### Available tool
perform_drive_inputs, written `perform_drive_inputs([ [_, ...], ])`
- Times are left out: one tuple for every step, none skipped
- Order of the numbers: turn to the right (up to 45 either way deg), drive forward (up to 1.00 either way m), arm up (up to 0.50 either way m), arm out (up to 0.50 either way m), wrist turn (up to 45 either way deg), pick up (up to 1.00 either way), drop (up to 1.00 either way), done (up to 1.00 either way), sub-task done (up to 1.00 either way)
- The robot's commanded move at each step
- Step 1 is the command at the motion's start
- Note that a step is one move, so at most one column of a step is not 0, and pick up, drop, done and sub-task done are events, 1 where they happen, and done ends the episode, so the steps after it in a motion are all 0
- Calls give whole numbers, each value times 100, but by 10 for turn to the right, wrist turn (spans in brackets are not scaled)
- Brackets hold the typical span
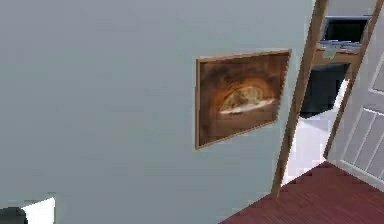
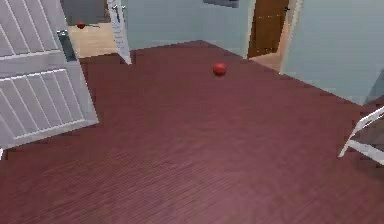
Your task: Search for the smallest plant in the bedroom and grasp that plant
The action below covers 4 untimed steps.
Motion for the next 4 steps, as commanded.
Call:
perform_drive_inputs([
  [450, 0, 0, 0, 0, 0, 0, 0, 0],
  [450, 0, 0, 0, 0, 0, 0, 0, 0],
  [450, 0, 0, 0, 0, 0, 0, 0, 0],
  [120, 0, 0, 0, 0, 0, 0, 0, 0],
])
